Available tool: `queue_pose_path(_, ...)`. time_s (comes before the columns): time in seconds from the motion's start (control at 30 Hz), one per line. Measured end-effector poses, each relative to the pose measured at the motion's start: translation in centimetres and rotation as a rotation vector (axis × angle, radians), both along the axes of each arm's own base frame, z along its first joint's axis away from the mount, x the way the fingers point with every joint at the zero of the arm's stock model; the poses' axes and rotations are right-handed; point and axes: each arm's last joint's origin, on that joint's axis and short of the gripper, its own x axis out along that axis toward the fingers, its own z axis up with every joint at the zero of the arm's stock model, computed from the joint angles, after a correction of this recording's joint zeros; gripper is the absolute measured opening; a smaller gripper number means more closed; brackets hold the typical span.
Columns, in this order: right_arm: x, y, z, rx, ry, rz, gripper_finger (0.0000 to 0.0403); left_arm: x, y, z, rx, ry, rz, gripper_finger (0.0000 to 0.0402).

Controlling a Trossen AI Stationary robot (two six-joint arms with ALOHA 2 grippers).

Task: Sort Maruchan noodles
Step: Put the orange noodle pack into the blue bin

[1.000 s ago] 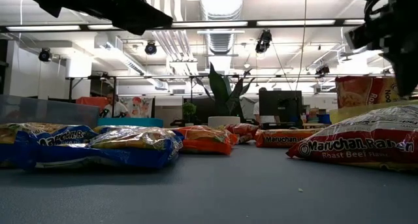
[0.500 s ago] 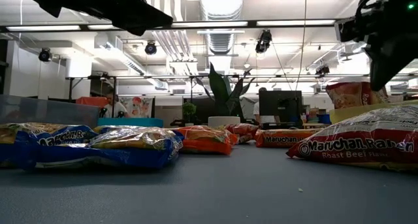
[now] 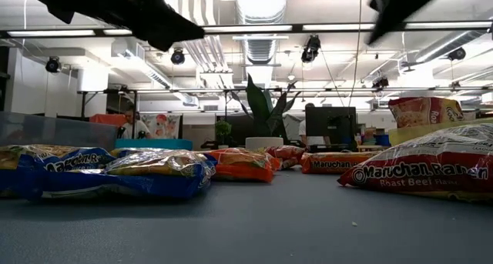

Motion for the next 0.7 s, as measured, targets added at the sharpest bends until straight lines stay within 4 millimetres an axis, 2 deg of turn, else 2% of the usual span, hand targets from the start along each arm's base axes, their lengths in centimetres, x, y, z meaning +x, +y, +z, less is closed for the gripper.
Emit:
queue_pose_path(0.2, 0.8, 0.1, -1.1, -0.073, -0.206, 0.188, 0.0012, 0.8, -0.1, -1.3, -0.151, 0.054, 0.055, 0.0000)
queue_pose_path(0.37, 0.9, -0.8, -1.5, -0.221, -0.408, 0.279, 0.0012, 1.8, -0.2, -0.9, -0.363, 0.051, 0.129, 0.0000)
queue_pose_path(0.5, -0.2, -2.1, -1.6, -0.276, -0.530, 0.356, 0.0012, 2.9, -0.4, -1.2, -0.524, 0.149, 0.211, 0.0000)
queue_pose_path(0.6, -1.3, -3.6, -1.6, -0.285, -0.608, 0.355, 0.0012, 3.9, -0.6, -2.2, -0.678, 0.249, 0.311, 0.0000)
queue_pose_path(0.7, -2.2, -4.9, -1.8, -0.294, -0.664, 0.341, 0.0012, 4.6, -0.9, -3.3, -0.822, 0.370, 0.338, 0.0000)
